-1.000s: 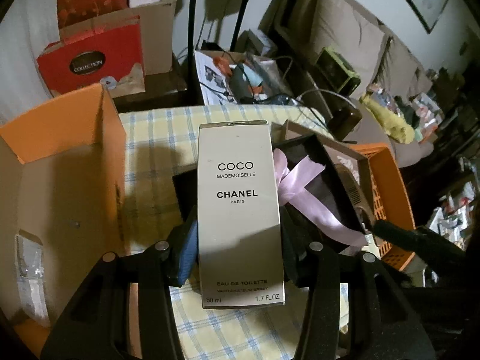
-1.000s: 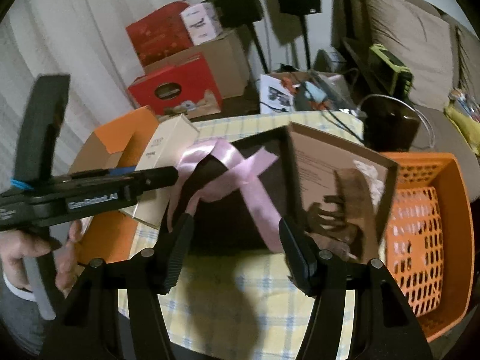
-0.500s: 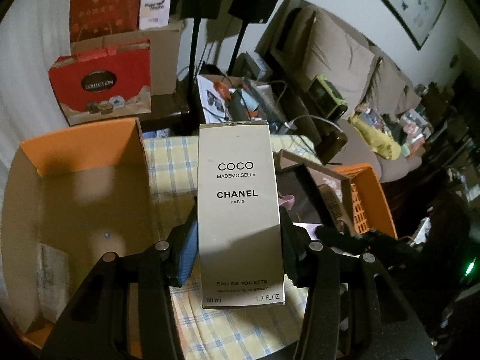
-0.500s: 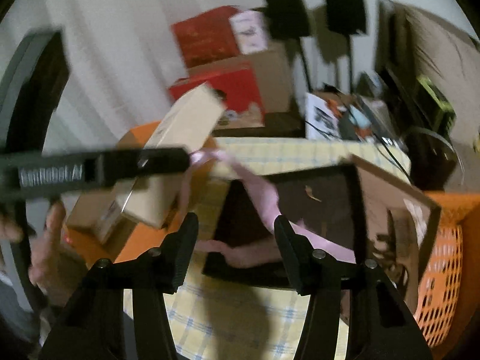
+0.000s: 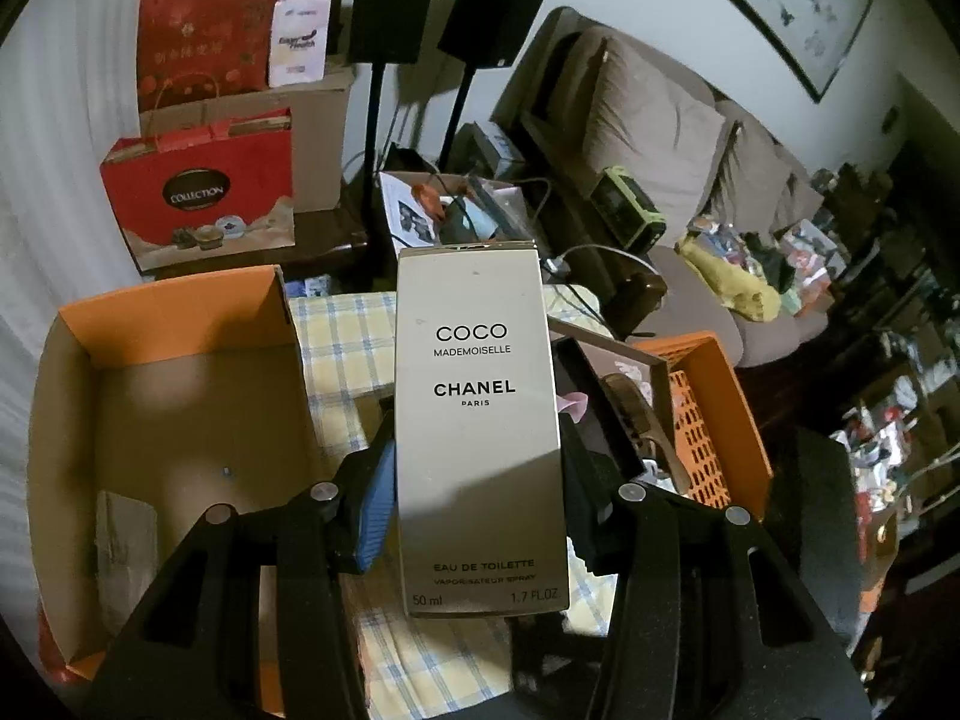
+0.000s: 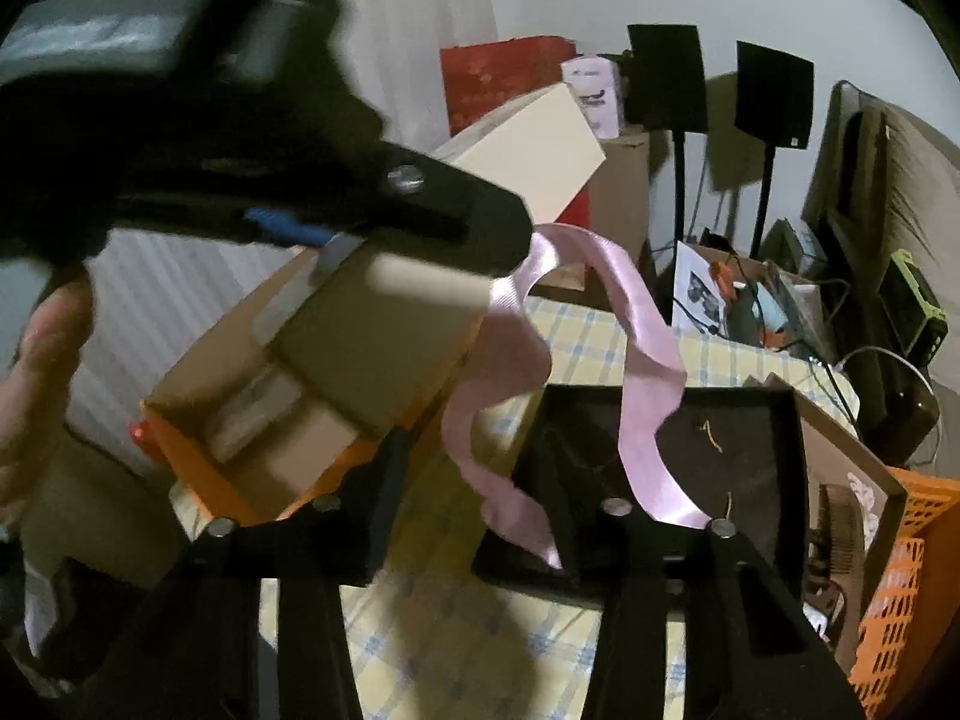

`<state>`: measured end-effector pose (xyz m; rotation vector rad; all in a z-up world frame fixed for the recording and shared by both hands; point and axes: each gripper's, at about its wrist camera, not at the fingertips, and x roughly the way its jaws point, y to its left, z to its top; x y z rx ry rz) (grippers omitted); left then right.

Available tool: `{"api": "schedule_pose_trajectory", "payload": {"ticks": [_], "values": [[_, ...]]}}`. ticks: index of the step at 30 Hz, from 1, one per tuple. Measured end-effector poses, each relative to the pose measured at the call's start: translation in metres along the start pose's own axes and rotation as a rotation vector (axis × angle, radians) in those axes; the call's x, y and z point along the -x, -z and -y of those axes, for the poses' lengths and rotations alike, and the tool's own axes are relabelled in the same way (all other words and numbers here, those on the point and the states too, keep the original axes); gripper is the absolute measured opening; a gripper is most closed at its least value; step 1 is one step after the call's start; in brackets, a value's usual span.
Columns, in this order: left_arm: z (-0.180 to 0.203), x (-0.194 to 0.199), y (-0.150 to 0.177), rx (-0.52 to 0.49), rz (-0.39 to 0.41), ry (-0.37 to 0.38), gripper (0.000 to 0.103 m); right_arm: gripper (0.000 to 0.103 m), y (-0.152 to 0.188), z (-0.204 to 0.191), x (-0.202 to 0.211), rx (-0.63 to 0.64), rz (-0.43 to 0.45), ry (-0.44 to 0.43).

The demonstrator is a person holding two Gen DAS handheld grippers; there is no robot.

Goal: Organize objects
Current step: 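Grasp the pink ribbon with the right gripper while the left gripper holds the CHANEL box, then lower the CHANEL box into the cardboard box with the left gripper while the right gripper carries the ribbon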

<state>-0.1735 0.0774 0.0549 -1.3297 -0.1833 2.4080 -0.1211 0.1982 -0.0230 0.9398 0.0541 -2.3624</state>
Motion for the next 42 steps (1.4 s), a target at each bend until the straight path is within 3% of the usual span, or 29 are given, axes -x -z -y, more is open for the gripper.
{"api": "schedule_pose_trajectory", "payload": {"ticks": [4,6,20,31,42], "values": [[-0.002,0.006,0.001,0.012,0.001,0.013,0.045,0.02,-0.002,0.003,-0.003,-0.022,0.034,0.013],[-0.003,0.009,0.001,0.018,0.0,0.025,0.045,0.009,-0.002,0.004,-0.002,-0.034,0.072,0.033],[-0.013,0.033,0.018,0.008,0.035,0.076,0.045,0.003,-0.042,0.017,0.048,-0.166,0.317,0.165],[-0.039,0.053,0.015,0.027,0.079,0.021,0.045,0.003,-0.092,-0.013,0.057,-0.045,0.335,0.161],[-0.098,0.067,0.015,0.096,0.077,-0.094,0.045,0.003,-0.145,-0.054,0.071,0.101,0.346,0.148]]}}
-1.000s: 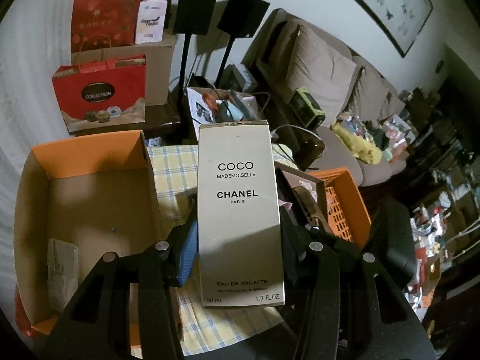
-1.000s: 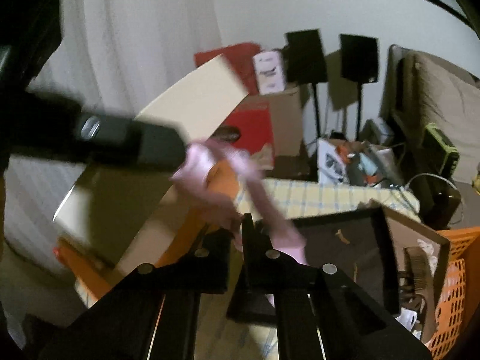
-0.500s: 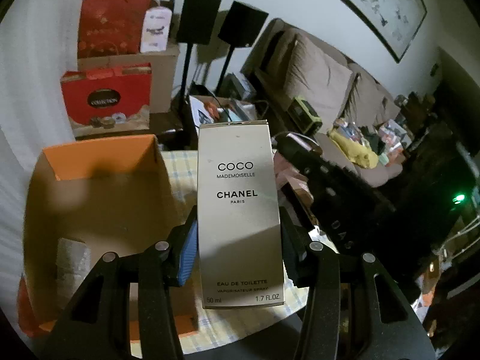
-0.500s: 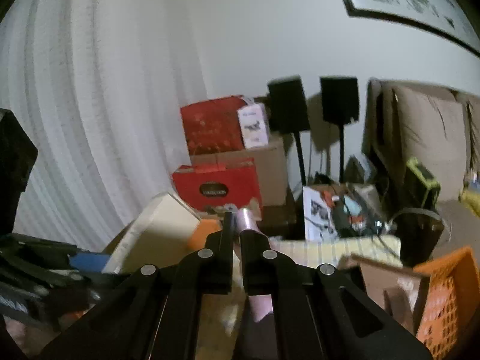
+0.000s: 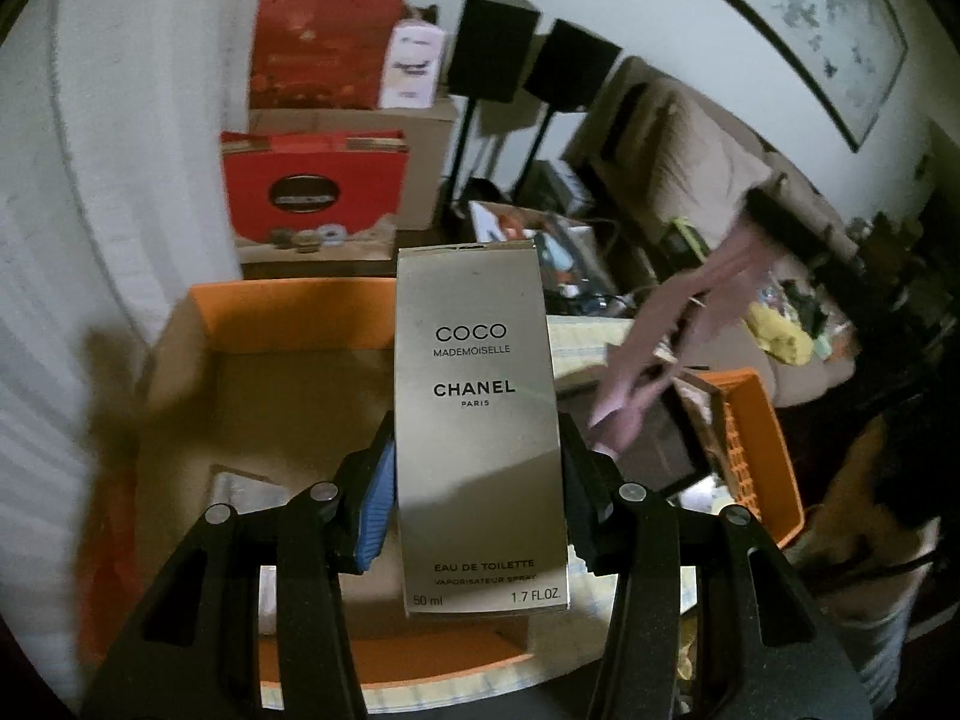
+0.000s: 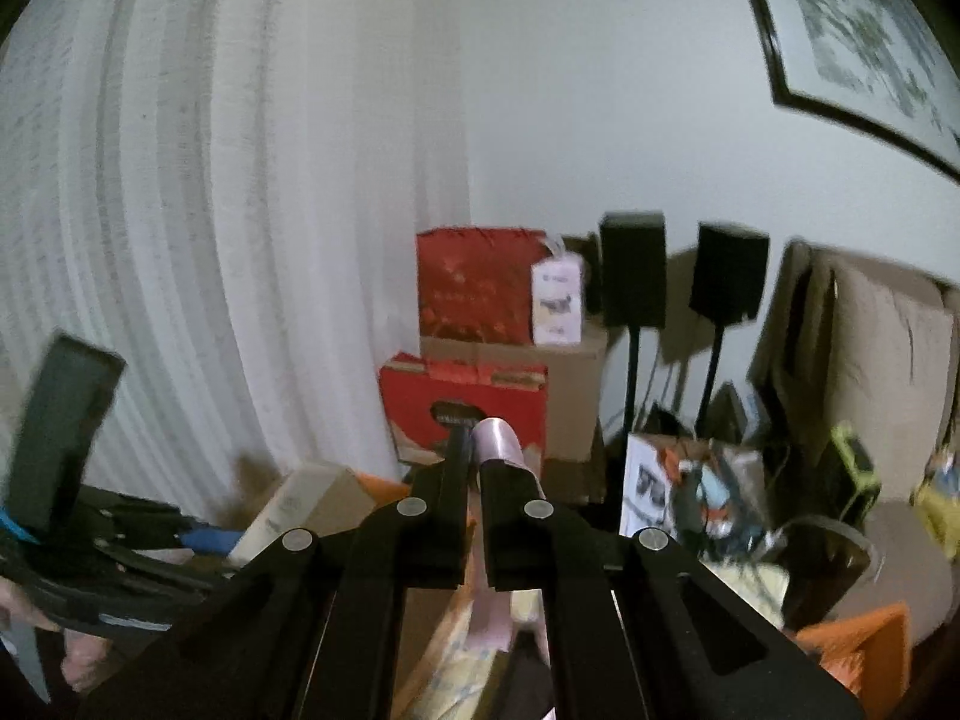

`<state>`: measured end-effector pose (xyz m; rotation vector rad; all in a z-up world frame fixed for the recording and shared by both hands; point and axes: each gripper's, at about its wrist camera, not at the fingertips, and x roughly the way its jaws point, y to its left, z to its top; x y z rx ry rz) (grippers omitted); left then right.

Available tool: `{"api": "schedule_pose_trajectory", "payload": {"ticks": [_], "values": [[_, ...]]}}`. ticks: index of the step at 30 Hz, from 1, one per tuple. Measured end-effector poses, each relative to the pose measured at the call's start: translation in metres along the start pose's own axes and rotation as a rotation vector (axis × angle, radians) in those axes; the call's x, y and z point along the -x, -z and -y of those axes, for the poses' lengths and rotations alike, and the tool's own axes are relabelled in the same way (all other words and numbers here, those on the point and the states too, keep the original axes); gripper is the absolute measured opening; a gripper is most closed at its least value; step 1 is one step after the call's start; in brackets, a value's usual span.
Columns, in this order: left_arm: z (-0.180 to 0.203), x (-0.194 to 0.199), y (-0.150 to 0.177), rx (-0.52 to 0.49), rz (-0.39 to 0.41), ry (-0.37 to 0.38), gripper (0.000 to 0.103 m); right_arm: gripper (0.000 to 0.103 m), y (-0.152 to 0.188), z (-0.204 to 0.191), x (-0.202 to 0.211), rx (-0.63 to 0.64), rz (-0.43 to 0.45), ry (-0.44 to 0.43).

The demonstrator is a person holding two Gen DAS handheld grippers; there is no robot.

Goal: Organize objects
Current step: 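Lower the CHANEL box into the cardboard box with the left gripper while the right gripper carries the ribbon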

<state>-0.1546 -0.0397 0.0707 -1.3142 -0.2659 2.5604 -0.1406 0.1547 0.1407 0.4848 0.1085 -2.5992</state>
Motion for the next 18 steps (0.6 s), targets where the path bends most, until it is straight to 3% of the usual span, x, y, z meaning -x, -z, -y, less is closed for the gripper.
{"api": "schedule_pose_trajectory", "payload": {"ticks": [9,18], "values": [[-0.051,0.003,-0.009,0.044,0.001,-0.097,0.045,0.003,-0.075,-0.052,-0.006,0.096,0.019,-0.08],[-0.098,-0.04,-0.007,0.056,-0.027,-0.189,0.045,0.003,-0.086,-0.098,-0.051,0.103,-0.052,-0.155]]}}
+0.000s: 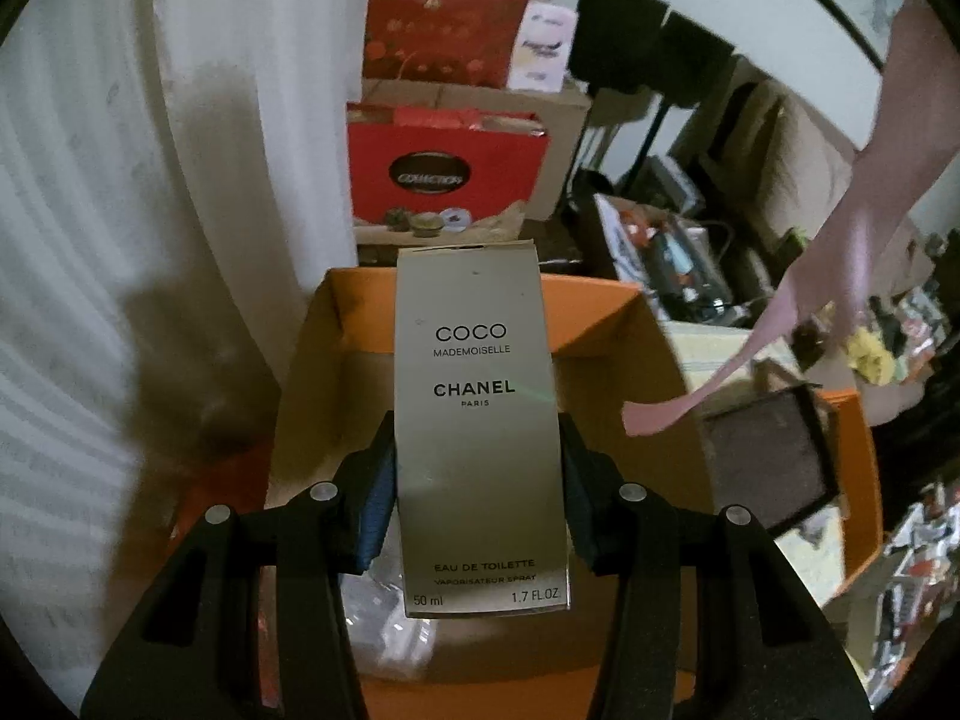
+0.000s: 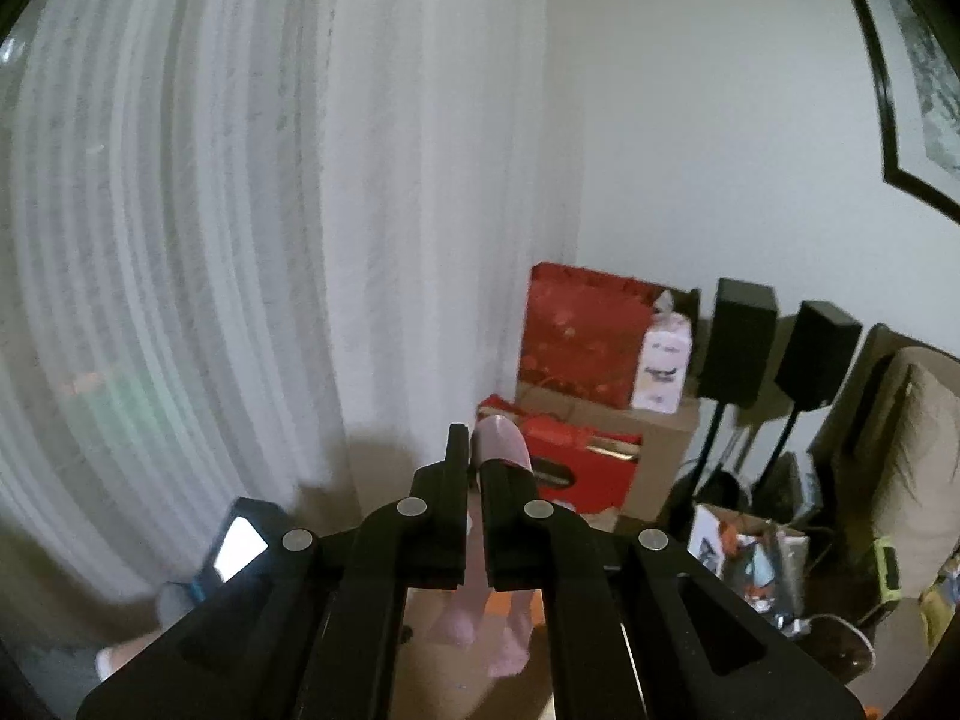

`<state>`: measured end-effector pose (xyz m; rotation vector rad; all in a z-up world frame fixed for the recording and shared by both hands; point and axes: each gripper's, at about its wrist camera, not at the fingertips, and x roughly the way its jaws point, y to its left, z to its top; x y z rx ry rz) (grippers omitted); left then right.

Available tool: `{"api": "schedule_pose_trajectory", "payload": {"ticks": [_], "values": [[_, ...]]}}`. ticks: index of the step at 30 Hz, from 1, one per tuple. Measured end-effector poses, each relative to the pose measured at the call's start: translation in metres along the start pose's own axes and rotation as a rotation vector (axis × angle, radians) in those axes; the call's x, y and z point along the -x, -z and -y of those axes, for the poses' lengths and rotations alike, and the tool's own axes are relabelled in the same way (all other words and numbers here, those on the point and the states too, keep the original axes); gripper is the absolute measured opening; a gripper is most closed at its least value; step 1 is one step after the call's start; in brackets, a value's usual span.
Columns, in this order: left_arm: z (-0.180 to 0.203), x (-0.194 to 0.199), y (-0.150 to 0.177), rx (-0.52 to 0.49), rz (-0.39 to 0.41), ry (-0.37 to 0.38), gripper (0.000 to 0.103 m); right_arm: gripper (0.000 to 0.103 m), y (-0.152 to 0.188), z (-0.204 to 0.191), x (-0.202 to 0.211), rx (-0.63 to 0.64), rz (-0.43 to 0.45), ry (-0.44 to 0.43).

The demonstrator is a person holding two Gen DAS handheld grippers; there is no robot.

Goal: Organize objects
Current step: 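Lower the CHANEL box into the cardboard box with the left gripper while the right gripper carries the ribbon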

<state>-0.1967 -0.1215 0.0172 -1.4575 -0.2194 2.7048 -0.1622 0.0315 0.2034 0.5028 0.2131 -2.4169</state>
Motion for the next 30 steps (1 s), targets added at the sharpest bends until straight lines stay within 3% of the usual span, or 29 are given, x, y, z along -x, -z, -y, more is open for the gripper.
{"api": "schedule_pose_trajectory", "payload": {"ticks": [16,30], "values": [[-0.013,-0.098,-0.003,-0.031,-0.098,-0.098,0.045,0.003,0.026,-0.008,-0.079,-0.029,-0.096,-0.042],[-0.022,-0.135,-0.002,-0.047,-0.154,-0.139,0.045,0.003,0.042,-0.006,-0.104,-0.041,-0.148,-0.058]]}}
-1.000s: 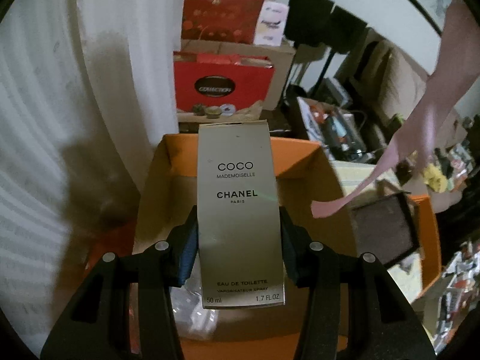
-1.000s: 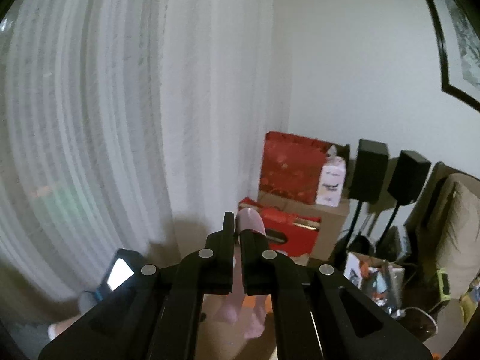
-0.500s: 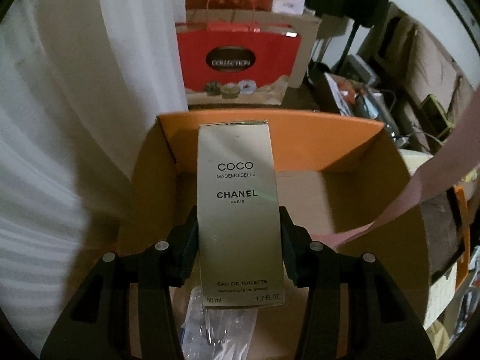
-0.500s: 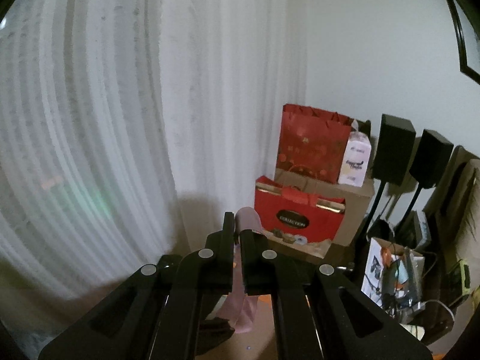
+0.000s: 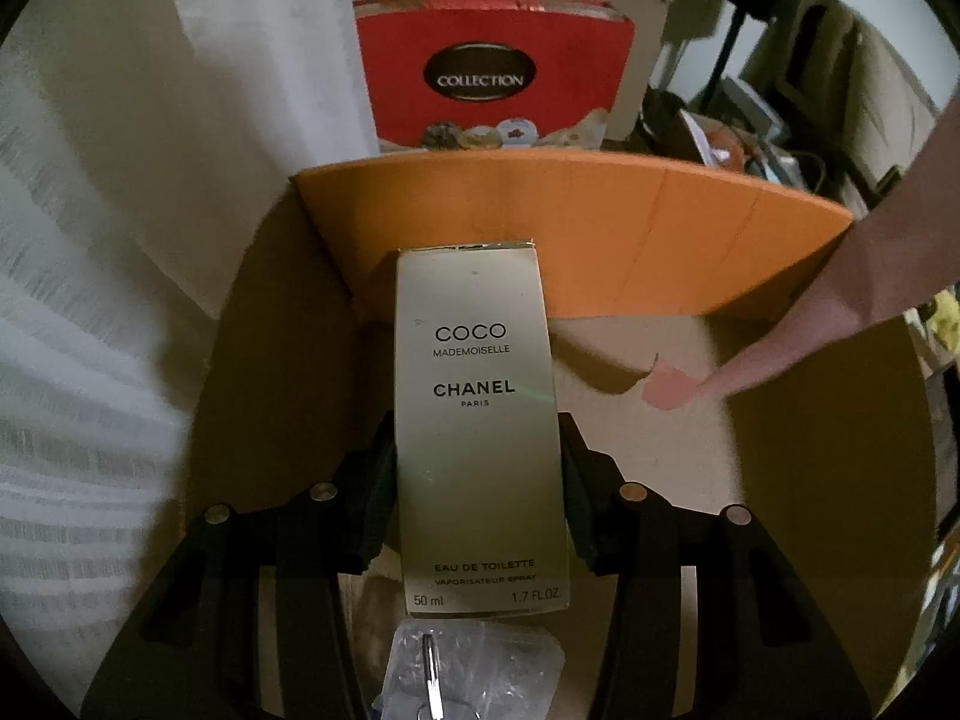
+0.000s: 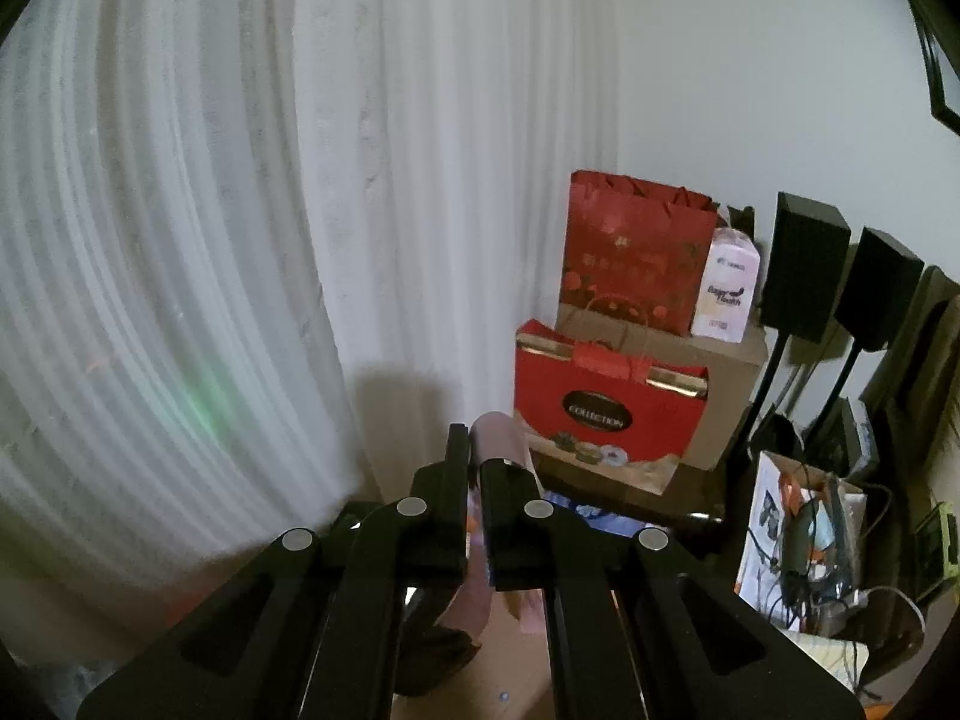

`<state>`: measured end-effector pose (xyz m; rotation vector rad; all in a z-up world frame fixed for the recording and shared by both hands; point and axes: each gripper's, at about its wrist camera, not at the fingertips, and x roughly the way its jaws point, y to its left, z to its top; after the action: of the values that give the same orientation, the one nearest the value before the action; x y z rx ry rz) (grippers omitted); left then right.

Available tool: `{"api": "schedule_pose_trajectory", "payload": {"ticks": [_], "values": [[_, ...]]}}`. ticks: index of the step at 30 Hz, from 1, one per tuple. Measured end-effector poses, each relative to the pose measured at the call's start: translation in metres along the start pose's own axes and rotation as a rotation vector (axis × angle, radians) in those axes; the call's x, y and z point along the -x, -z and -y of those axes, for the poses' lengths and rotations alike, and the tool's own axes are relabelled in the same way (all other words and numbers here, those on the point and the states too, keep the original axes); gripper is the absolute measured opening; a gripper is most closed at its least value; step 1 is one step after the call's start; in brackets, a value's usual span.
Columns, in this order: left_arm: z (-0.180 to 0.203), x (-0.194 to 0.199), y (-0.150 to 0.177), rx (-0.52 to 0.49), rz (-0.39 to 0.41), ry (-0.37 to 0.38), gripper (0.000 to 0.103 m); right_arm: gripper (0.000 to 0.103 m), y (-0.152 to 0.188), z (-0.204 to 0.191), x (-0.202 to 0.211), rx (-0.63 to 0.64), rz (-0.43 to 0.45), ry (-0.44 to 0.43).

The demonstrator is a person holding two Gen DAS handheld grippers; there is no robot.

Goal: Organize objects
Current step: 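Lower the CHANEL box into the cardboard box with the left gripper while the right gripper carries the ribbon, then drop the pink ribbon onto the CHANEL box with the right gripper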

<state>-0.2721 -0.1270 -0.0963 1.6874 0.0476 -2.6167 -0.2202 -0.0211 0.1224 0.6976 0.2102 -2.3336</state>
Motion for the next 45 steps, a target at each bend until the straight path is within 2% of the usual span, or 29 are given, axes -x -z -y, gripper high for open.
{"api": "schedule_pose_trajectory", "payload": {"ticks": [6,11,14,15,16,18,21,29,38,45], "values": [[0.003,-0.008,0.006,-0.033,-0.017,-0.03,0.045,0.003,0.004,-0.003,-0.004,0.007,-0.013,-0.005],[0.002,0.003,0.008,-0.02,-0.041,-0.016,0.047,0.003,0.003,-0.006,-0.003,0.008,-0.011,-0.006],[-0.002,0.023,0.012,-0.001,-0.022,0.026,0.053,0.003,-0.001,-0.006,0.0,0.006,-0.001,-0.006],[-0.003,0.03,0.014,0.002,-0.013,0.033,0.058,0.003,-0.002,-0.007,0.001,0.01,0.004,-0.005],[-0.003,0.039,0.017,0.007,-0.001,0.029,0.067,0.003,-0.003,-0.007,0.002,0.013,0.006,-0.004],[-0.008,0.058,0.025,0.02,0.04,0.044,0.073,0.003,-0.006,-0.01,0.004,0.019,0.011,-0.006],[-0.019,0.084,0.039,0.039,0.074,0.097,0.073,0.003,-0.012,-0.016,0.006,0.028,0.019,-0.013],[-0.043,0.117,0.067,0.114,0.103,0.133,0.074,0.003,-0.023,-0.046,0.003,0.048,0.021,-0.068],[-0.069,0.126,0.092,0.163,0.129,0.115,0.074,0.003,-0.032,-0.072,-0.017,0.048,0.011,-0.132],[-0.076,0.125,0.106,0.174,0.127,0.132,0.074,0.003,-0.037,-0.081,-0.022,0.046,0.017,-0.152]]}}
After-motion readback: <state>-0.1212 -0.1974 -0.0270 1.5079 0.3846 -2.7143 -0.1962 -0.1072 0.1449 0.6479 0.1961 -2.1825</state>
